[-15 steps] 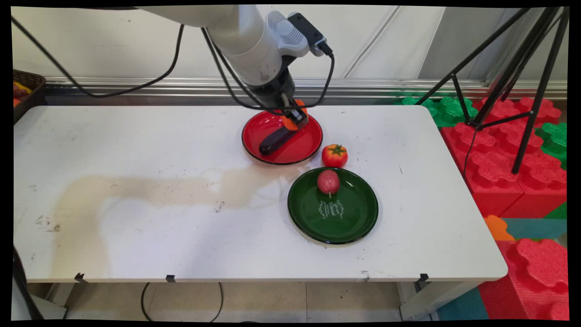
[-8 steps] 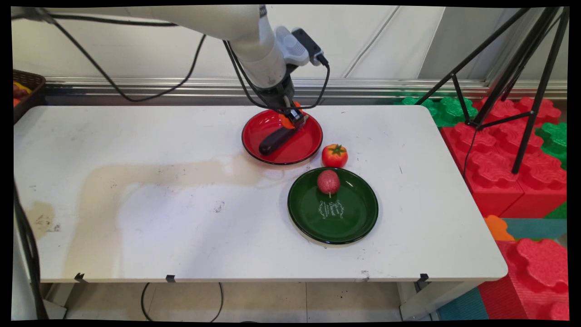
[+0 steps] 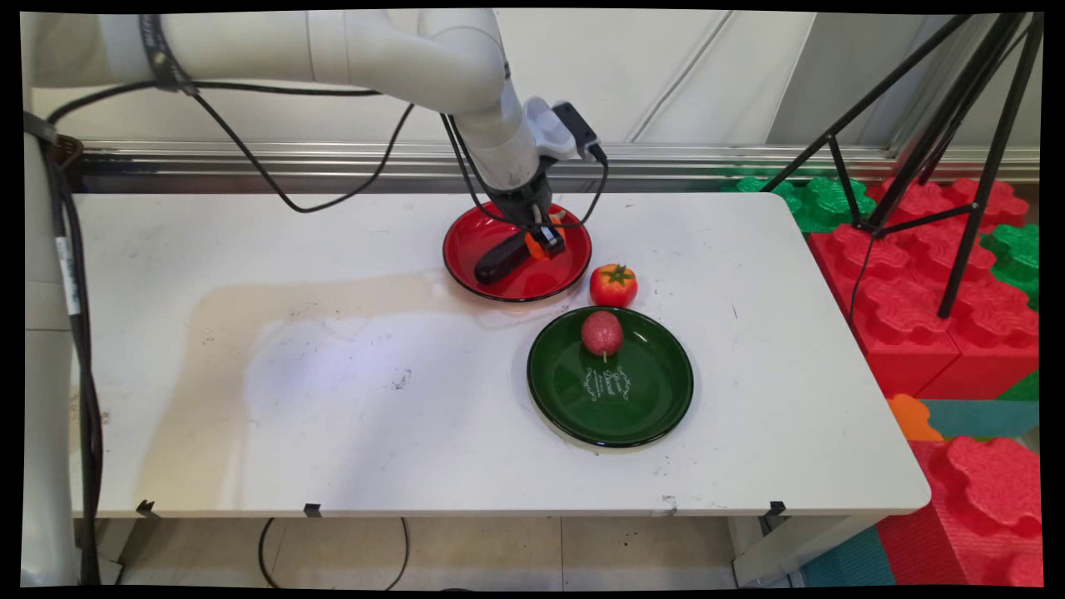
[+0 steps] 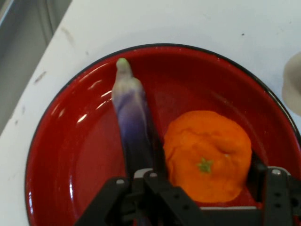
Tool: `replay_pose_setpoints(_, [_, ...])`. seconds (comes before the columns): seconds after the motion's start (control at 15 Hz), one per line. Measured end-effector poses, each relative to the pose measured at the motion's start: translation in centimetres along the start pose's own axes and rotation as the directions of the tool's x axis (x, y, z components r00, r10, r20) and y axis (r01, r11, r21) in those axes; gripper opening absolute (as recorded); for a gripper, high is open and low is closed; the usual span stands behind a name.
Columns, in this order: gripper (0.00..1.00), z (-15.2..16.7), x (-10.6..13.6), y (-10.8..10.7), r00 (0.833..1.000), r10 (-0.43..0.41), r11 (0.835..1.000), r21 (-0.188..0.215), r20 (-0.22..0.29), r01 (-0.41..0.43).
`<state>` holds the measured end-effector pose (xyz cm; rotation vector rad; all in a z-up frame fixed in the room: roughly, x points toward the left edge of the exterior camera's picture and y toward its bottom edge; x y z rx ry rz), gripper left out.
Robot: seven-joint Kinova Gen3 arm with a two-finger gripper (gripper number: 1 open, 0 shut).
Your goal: Place the picked object on the red plate
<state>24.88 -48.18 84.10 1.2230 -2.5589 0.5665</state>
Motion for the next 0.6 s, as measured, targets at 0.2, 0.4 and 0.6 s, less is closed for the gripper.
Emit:
replay_pose_setpoints(0.2, [0.00, 1.5, -0.1, -0.1, 1.000, 0.024, 0.999, -0.021, 0.005, -0.024])
replay_pose_setpoints(0.4, [1.00, 2.6, -0.4, 0.0, 0.999, 0.052, 0.998, -0.047, 0.003, -0.052])
replay_pose_setpoints(0.6, [1.00, 2.9, -0.6, 0.1, 0.997, 0.081, 0.995, -0.060, -0.007, -0.081])
